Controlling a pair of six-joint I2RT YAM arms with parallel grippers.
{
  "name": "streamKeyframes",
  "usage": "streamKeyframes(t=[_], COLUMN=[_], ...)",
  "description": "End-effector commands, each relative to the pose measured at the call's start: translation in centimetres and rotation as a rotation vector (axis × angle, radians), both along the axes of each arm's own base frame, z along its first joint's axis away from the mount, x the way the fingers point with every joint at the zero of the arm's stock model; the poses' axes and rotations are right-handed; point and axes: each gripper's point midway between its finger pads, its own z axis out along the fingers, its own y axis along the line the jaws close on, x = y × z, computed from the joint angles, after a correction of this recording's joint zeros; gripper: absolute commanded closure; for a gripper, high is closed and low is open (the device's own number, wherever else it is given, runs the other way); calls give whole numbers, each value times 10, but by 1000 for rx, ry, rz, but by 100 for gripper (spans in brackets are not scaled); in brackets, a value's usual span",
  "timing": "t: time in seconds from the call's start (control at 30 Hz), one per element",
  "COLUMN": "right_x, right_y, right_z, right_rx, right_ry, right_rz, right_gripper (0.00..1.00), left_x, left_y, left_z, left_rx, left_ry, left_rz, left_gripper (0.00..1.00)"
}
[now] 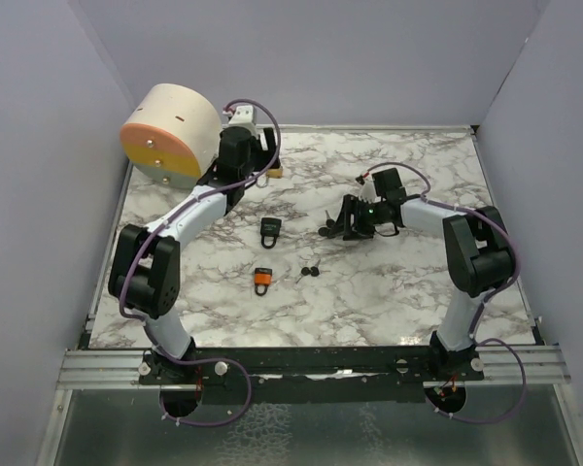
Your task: Unlock with the key
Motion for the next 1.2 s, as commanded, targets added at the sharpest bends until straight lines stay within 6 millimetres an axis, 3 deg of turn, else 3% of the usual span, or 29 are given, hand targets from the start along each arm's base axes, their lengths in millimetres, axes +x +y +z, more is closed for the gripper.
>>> streamKeyframes(t=[0.0,0.23,0.4,0.6,1.07,1.17], right_x=[2,17,28,34,38,44], right_y=[12,15,18,20,21,21], right_z=[-6,-15,-19,-23,-28,-21], right_rx=[40,40,42,38,42,41], right_ry=[46,62,66,78,75,35], right_rz=[-11,-55,-65,-70,-78,-76], right_gripper=[45,50,54,63,97,99], left_x=[-31,-62,-73,-78,-82,-83], left_y=[-9,-2,4,7,8,8], left_z=[-8,-7,-10,-15,-16,-16], left_rx=[-56,-65,-60,-53,-53,-54], left_ry=[16,1,4,11,12,13], left_rz=[-60,-74,-69,-70,-71,-70], left_gripper=[20,21,21,21,21,21])
